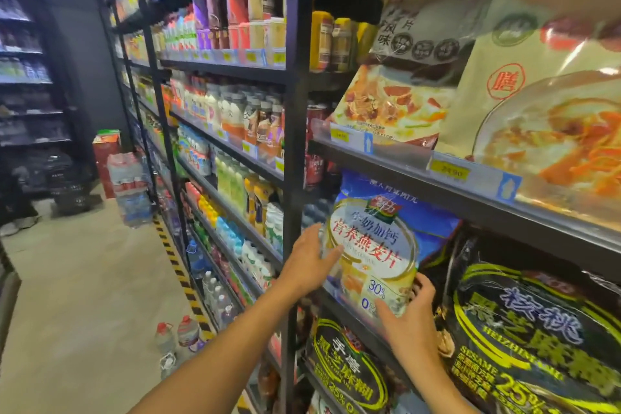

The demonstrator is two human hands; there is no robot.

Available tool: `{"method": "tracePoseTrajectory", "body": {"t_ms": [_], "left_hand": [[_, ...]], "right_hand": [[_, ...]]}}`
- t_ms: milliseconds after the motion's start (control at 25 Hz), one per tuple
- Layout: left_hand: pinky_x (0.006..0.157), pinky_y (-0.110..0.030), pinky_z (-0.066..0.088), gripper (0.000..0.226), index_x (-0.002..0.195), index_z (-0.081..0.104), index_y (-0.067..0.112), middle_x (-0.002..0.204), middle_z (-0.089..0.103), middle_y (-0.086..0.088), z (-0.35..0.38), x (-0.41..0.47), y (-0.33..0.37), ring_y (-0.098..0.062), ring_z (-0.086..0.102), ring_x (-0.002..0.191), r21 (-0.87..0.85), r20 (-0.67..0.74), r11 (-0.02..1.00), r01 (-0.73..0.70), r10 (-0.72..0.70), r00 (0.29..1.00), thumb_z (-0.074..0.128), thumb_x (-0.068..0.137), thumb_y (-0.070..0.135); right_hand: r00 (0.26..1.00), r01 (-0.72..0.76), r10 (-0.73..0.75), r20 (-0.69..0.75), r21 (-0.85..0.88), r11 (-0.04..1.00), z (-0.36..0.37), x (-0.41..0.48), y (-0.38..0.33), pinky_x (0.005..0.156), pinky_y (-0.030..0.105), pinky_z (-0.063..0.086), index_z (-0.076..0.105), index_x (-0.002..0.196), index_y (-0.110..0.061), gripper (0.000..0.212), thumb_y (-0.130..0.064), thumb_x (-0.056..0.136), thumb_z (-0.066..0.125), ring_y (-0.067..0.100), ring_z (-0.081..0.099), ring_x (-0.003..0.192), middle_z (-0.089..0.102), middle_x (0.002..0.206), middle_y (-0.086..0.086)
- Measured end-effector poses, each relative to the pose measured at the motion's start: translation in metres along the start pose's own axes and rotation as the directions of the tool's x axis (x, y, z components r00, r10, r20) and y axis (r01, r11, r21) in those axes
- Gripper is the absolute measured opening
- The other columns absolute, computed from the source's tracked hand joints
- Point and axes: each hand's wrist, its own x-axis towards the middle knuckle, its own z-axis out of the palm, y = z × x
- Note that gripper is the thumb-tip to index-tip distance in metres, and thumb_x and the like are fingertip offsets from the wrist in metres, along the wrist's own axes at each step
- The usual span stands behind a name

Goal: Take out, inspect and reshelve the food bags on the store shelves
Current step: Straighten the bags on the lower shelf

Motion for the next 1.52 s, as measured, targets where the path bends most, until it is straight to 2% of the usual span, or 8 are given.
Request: {"method": "tracePoseTrajectory", "body": {"t_ms": [240,440,600,760,960,1120,1280,1520], "left_hand": [[0.116,-0.044,0.041,0.053,0.141,0.051,0.019,0.148,0.053,0.003,0.013,0.075,-0.011,-0.024,0.050,0.140,-0.173,0.067,0.985,0.018,-0.006,0.998,0.053,0.101,0.055],[0.117,-0.046,0.034,0.077,0.161,0.023,0.010,0.164,0.037,-0.014,0.024,0.113,-0.029,-0.037,0.035,0.151,-0.238,0.166,0.959,0.153,-0.115,0.979,0.052,0.103,0.052],[0.106,-0.044,0.045,0.070,0.146,0.040,0.015,0.150,0.054,-0.011,0.032,0.132,-0.046,-0.038,0.052,0.135,-0.291,0.220,0.942,0.165,-0.102,0.970,0.054,0.095,0.061],[0.107,-0.057,0.050,0.101,0.149,0.035,0.026,0.149,0.056,-0.010,0.041,0.135,-0.060,-0.037,0.057,0.131,-0.322,0.272,0.929,0.181,-0.092,0.958,0.044,0.066,0.083],[0.104,-0.055,0.051,0.068,0.135,0.050,0.031,0.141,0.058,-0.008,0.029,0.132,-0.052,-0.035,0.059,0.124,-0.346,0.288,0.928,0.141,-0.037,0.957,0.048,0.079,0.071],[0.105,-0.057,0.051,0.085,0.146,0.045,0.041,0.148,0.053,-0.007,0.031,0.146,-0.049,-0.036,0.058,0.129,-0.398,0.270,0.908,0.131,-0.020,0.963,0.048,0.072,0.083],[0.092,-0.056,0.060,0.055,0.115,0.051,0.060,0.125,0.067,0.001,0.036,0.158,-0.049,-0.029,0.070,0.107,-0.469,0.275,0.876,0.108,0.028,0.961,0.054,0.067,0.087],[0.091,-0.053,0.061,0.079,0.130,0.045,0.061,0.124,0.068,0.010,0.017,0.135,-0.038,-0.021,0.070,0.110,-0.562,0.244,0.827,0.032,0.129,0.961,0.067,0.060,0.091]], "right_hand": [[0.986,-0.153,0.154,-0.066,0.011,0.988,0.015,0.009,0.005,0.107,0.043,0.048,0.029,0.154,-0.015,0.090,-0.024,0.084,0.084,0.024,0.057,0.129,0.058,0.135,0.000],[0.971,-0.202,0.198,-0.137,-0.018,0.979,0.024,0.017,-0.008,0.088,0.032,0.050,0.045,0.124,-0.030,0.065,-0.021,0.078,0.089,0.014,0.064,0.106,0.065,0.114,-0.009],[0.961,-0.237,0.227,-0.158,-0.044,0.971,0.027,0.014,-0.012,0.095,0.034,0.053,0.051,0.135,-0.024,0.068,-0.025,0.079,0.089,0.010,0.066,0.110,0.068,0.121,-0.011],[0.946,-0.274,0.259,-0.193,-0.054,0.960,0.029,0.009,-0.016,0.096,0.037,0.056,0.052,0.133,-0.026,0.065,-0.034,0.079,0.089,0.010,0.067,0.110,0.070,0.121,-0.013],[0.941,-0.260,0.234,-0.244,-0.081,0.962,0.032,0.010,-0.024,0.098,0.045,0.058,0.056,0.134,-0.031,0.063,-0.041,0.079,0.086,0.008,0.068,0.111,0.072,0.121,-0.014],[0.923,-0.247,0.213,-0.321,-0.068,0.967,0.023,0.014,-0.049,0.087,0.037,0.057,0.057,0.119,-0.023,0.045,-0.033,0.085,0.084,0.010,0.068,0.102,0.071,0.111,-0.010],[0.912,-0.205,0.164,-0.376,-0.072,0.976,0.008,0.011,-0.069,0.071,0.030,0.054,0.056,0.103,-0.026,0.037,-0.033,0.083,0.086,0.010,0.069,0.093,0.070,0.100,-0.009],[0.904,-0.135,0.130,-0.407,0.017,0.991,0.004,-0.017,-0.078,0.082,0.024,0.056,0.061,0.118,-0.030,0.043,-0.031,0.084,0.085,-0.005,0.070,0.095,0.074,0.108,-0.016]]}}
